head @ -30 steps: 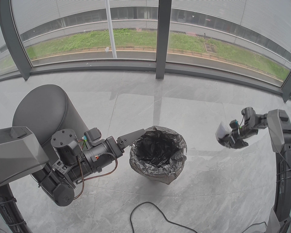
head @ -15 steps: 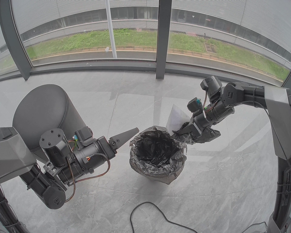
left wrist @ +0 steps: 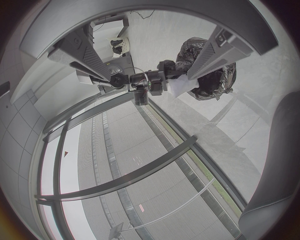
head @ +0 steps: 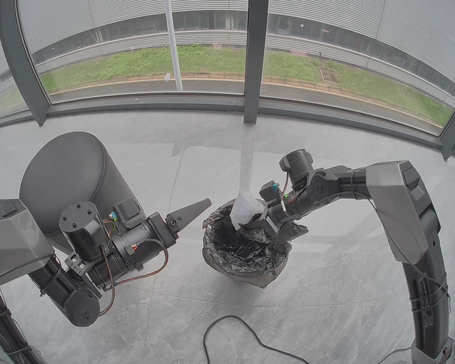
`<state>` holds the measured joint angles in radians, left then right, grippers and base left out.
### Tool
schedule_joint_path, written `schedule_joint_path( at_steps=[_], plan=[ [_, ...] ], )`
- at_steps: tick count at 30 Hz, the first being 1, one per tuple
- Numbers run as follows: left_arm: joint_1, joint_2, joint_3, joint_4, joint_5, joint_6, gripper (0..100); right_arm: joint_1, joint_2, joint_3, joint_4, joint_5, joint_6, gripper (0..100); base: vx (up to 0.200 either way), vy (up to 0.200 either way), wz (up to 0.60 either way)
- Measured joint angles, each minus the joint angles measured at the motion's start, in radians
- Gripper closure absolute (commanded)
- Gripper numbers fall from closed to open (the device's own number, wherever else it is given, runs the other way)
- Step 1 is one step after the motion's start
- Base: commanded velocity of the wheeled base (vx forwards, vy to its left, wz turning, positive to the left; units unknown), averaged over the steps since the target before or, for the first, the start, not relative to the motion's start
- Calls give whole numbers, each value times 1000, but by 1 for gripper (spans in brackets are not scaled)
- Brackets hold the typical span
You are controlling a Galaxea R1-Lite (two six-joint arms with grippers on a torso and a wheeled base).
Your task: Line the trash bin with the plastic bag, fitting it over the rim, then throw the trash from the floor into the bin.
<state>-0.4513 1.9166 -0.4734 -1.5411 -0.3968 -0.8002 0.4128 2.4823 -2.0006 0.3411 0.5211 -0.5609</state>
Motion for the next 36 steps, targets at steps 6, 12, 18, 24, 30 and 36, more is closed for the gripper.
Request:
schedule_joint_path(
  at_steps=[6,12,18,24,30,36],
  plan=[
    [31,3,3,0,2,0,0,20,56,0,-14,-1,28,0,0,0,0],
    [35,16,0,0,1,3,0,34,87,0,-21,-1,19,0,0,0,0],
    [36,26,-2,-1,1,9,0,33,97,0,-25,-3,3,0,0,0,0],
    [36,27,1,-1,2,12,0,30,88,1,-27,-5,-6,0,0,0,0],
    [34,-3,14,-2,30,50,0,5,32,0,-13,-27,-1,0,0,0,0],
    [34,-91,102,-1,44,170,0,-37,-112,0,164,-63,3,0,0,0,0]
  ],
)
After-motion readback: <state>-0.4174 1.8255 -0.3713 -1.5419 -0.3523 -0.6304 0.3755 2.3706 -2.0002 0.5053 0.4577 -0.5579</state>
